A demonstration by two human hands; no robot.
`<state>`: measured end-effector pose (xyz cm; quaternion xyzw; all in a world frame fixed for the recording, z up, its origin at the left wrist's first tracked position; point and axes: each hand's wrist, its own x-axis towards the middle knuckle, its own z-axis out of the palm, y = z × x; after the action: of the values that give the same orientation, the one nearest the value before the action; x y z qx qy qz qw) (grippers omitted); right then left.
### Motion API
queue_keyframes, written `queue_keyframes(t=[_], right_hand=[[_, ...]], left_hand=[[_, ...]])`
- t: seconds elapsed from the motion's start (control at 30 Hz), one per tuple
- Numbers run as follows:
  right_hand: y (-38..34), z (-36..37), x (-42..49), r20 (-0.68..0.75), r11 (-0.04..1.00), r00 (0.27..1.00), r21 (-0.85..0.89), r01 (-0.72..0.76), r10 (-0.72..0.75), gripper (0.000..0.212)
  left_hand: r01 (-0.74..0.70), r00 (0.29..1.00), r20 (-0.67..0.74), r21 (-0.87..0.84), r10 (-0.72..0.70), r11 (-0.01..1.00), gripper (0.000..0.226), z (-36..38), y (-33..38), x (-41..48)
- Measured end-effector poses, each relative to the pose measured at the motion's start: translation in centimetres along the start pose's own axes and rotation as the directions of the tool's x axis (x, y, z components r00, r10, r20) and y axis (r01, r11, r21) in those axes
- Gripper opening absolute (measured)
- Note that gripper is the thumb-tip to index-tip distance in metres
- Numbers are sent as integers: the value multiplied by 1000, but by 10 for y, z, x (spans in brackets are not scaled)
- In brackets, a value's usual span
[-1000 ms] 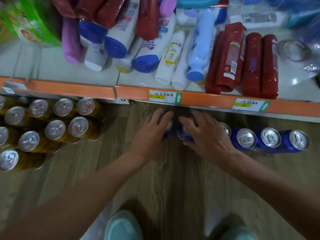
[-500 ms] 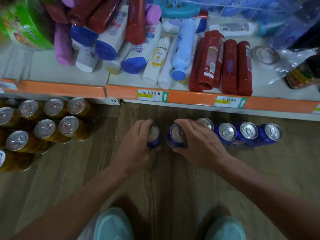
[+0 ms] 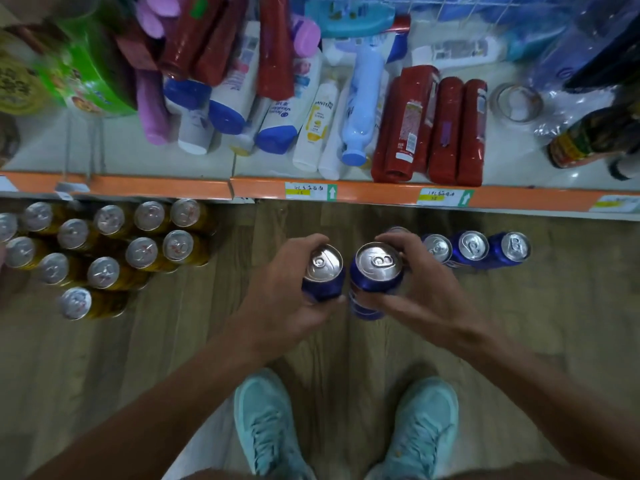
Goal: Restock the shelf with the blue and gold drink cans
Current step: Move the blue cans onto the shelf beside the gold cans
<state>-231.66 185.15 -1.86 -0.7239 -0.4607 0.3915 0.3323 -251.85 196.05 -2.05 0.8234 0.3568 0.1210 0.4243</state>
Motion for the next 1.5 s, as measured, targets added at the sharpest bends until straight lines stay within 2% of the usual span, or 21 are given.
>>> queue_keyframes(t=[0.1,0.23,0.47,0.57,0.63,0.73,0.9,1.03,1.13,1.37,1.5], right_hand=[[-41,-26,-19,-6,995,997,59,-78,78,67],[-103,-68,-38,-12,981,988,117,-153,155,68],[-232,-155,-71,-19,922,983,350,-167,185,64],[-288,-192,-87,-4,884,983,438,-162,183,61],[-324,-216,-99,-10,868,983,471,-159,186,60],[-373,-246,-115,-13,858,981,487,-164,195,64],[-443,-283,-143,-47,845,978,513,-152,204,52],[-482,-298,-164,-58,817,977,559,-140,208,46],[-502,-305,-173,-63,801,978,585,-125,199,43],[-543,-331,-186,-114,795,979,603,-66,168,55],[-563,-360,-193,-171,810,979,587,7,115,43]], left_hand=[[77,997,30,-101,-74,992,82,-23,43,-6],[214,977,24,-189,-213,958,79,-60,114,-10],[216,973,0,-336,-230,917,66,-149,251,-14],[245,963,3,-420,-269,874,70,-188,307,-16],[270,953,1,-451,-302,851,76,-213,344,-18],[301,943,14,-467,-334,831,65,-248,397,-24],[364,918,66,-533,-391,764,53,-297,474,-38],[364,908,82,-644,-412,673,61,-319,512,-47],[348,906,68,-681,-418,644,52,-329,533,-52],[256,943,23,-687,-332,680,41,-352,579,-49],[184,960,-28,-689,-279,701,45,-363,613,-40]])
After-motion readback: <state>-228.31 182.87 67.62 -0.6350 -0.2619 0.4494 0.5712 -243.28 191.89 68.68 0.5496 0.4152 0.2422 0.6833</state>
